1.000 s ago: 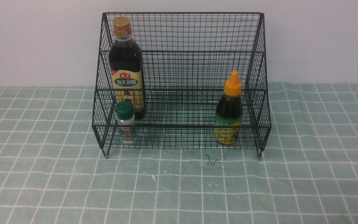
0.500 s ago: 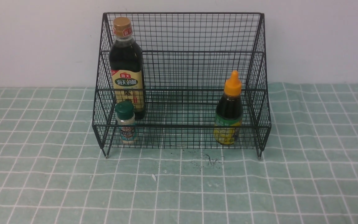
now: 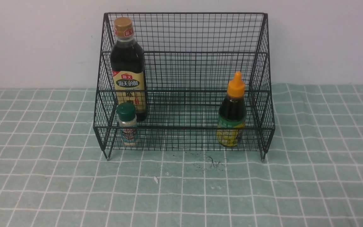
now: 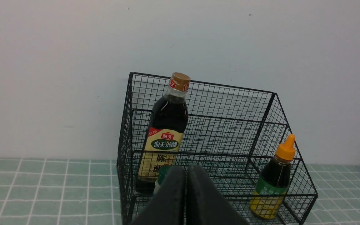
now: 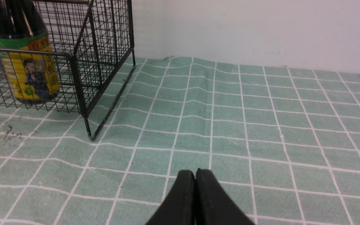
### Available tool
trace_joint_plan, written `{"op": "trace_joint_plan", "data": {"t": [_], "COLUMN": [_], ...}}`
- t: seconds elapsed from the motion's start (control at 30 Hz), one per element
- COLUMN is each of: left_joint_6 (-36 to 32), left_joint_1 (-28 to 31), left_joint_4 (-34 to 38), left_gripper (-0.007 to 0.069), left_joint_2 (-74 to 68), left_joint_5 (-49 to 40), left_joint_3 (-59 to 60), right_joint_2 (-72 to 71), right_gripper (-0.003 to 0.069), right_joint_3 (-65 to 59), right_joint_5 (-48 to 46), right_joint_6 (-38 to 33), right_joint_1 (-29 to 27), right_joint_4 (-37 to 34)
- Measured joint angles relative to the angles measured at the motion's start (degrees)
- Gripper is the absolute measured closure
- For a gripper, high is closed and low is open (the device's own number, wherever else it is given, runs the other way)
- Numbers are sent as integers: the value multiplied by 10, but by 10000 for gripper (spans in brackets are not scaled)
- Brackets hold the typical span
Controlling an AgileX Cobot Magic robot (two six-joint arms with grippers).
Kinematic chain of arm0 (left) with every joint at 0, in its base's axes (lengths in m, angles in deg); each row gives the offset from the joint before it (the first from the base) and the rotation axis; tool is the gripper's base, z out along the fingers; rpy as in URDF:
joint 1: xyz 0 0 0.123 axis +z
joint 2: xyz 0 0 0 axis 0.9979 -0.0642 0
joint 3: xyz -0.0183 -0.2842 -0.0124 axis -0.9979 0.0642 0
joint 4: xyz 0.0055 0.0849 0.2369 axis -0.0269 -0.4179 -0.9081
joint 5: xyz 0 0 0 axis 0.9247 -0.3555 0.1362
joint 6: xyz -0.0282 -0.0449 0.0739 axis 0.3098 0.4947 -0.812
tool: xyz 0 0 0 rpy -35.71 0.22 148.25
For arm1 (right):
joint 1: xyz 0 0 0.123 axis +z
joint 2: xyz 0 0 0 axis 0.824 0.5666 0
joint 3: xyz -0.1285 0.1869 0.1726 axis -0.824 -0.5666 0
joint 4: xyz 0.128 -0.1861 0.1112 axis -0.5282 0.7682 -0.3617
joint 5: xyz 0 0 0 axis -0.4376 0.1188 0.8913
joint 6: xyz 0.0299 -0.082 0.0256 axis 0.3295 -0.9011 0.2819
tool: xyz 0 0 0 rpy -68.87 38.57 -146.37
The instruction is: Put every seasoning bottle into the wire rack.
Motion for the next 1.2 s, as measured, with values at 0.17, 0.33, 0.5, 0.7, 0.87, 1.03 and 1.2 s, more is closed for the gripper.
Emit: {"op": "trace_joint_plan", "data": {"t": [0.17,0.33,0.5,0.7,0.87,1.03,1.2], "left_joint_6": [-37,-80,-109,-127,-129,-141,-141], "left_joint_1": [0,0,23,111,143,146,146], "left_joint_4": [-7,-7,-7,28,49,56,60], "left_gripper": [630,630,630,630,630,630,630], "left_joint_2": [0,8,34,52,52,52,52], "left_joint_5": [0,6,36,112,134,118,118], "left_joint_3": [0,23,100,284,343,344,344], "right_joint_2": [0,0,0,0,0,0,0], "right_gripper": [672,672,672,672,672,672,672], "right_joint_3": [0,0,0,0,0,0,0], "right_joint_5": [0,0,0,1,1,1,1], "right_joint_6": [0,0,0,0,0,0,0], "right_joint_1": [0,0,0,0,0,0,0], "right_joint_4": [0,0,0,0,0,-1,-1]}}
